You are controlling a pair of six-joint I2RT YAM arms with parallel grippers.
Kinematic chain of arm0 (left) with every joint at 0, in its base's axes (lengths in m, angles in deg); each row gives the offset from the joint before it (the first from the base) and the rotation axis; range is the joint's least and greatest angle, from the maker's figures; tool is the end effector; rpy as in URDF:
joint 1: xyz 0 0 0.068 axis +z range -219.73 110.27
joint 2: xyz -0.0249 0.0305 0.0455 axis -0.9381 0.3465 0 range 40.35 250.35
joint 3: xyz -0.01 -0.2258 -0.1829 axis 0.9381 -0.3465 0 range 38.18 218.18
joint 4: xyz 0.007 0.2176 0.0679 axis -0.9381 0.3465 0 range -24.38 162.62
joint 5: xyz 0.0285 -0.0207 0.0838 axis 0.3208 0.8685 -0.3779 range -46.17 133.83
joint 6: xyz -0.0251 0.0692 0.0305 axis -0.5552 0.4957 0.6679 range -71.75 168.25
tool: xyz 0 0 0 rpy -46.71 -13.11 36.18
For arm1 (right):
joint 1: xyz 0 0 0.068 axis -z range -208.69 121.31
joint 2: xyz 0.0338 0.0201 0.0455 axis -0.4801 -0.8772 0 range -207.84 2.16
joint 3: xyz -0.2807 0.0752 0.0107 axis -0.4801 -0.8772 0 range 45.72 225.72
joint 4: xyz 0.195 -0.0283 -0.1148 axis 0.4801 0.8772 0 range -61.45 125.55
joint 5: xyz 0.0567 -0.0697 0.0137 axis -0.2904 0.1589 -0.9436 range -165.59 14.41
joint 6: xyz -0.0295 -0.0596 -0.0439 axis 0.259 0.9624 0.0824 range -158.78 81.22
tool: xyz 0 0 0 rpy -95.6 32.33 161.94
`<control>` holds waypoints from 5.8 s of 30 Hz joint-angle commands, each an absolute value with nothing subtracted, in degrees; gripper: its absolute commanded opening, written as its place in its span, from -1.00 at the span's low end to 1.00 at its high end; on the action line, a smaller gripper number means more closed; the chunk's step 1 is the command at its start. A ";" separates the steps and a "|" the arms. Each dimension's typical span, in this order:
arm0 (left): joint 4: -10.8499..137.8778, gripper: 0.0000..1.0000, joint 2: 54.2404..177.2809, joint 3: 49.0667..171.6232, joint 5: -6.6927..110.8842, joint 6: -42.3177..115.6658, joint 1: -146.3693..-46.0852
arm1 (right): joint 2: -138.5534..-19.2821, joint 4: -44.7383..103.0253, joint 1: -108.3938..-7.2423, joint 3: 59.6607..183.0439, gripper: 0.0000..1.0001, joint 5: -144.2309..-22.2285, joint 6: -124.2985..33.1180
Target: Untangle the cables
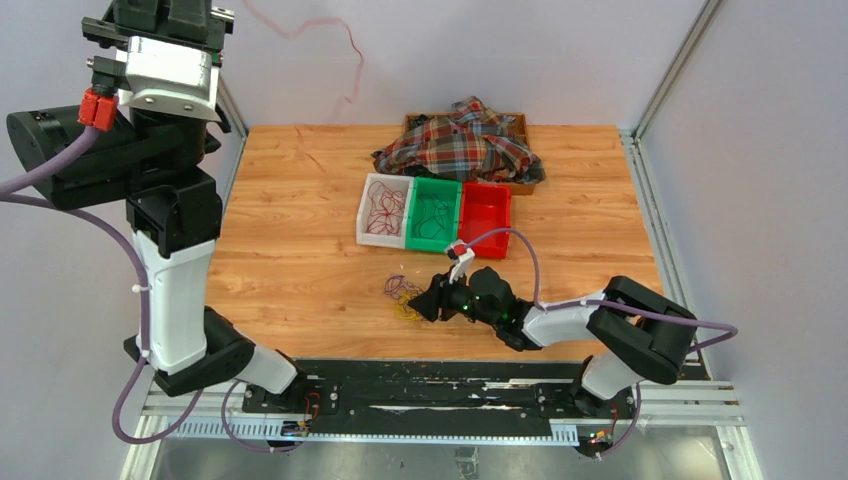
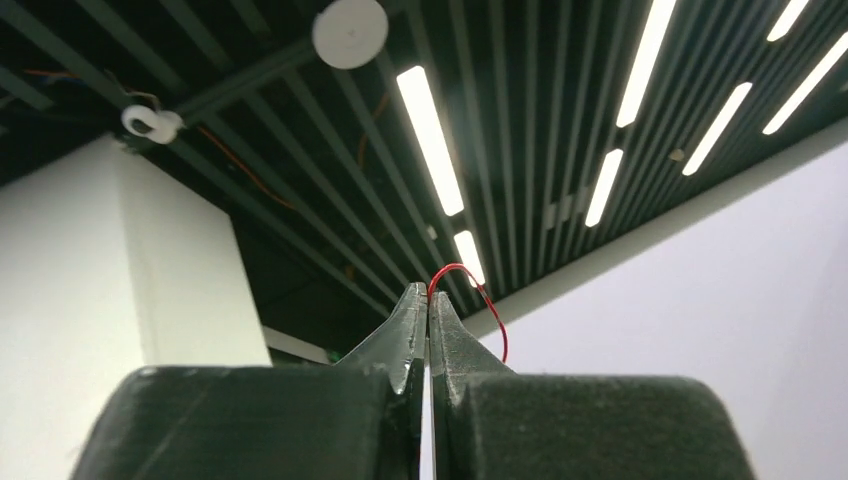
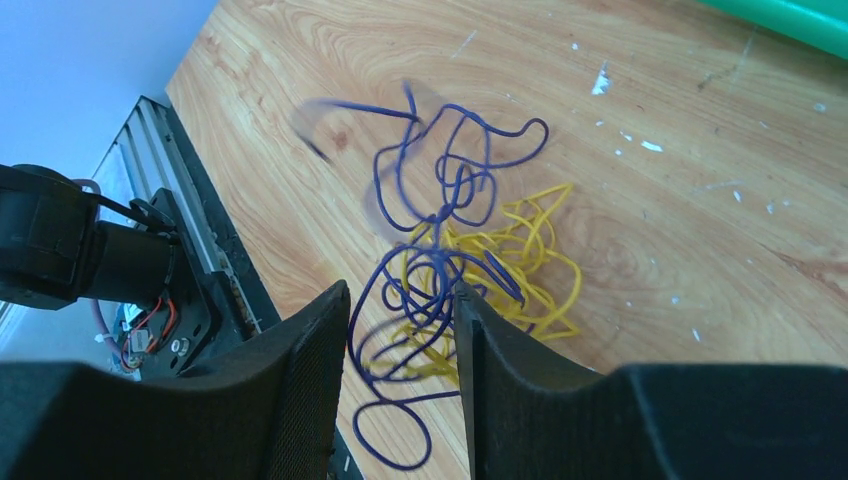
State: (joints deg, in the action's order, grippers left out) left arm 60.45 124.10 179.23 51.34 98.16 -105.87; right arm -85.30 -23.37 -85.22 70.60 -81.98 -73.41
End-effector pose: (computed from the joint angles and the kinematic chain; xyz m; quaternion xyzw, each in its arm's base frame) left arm 0.0894 -0.0764 0.7285 0.2084 0.1301 0.1007 0.9641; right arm 0.1573 0.2517 0.2115 -0.1809 0.7478 0.4853 0.4155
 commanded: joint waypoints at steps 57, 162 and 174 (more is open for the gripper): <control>46.37 -0.99 124.95 122.83 41.73 118.57 -97.76 | -48.49 5.11 -85.23 67.04 0.22 -59.86 -66.52; 73.40 -0.99 152.37 114.39 41.39 88.14 -95.96 | -45.58 10.85 -80.90 67.32 0.14 -57.94 -69.12; 90.39 0.27 148.49 125.80 49.09 87.37 -93.25 | -44.07 11.16 -80.92 67.16 0.12 -58.30 -69.53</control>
State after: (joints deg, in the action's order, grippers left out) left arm 83.70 152.36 121.81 44.94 87.37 -94.13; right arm -44.67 10.88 -81.79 67.54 -59.27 -68.97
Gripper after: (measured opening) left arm 0.454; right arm 0.566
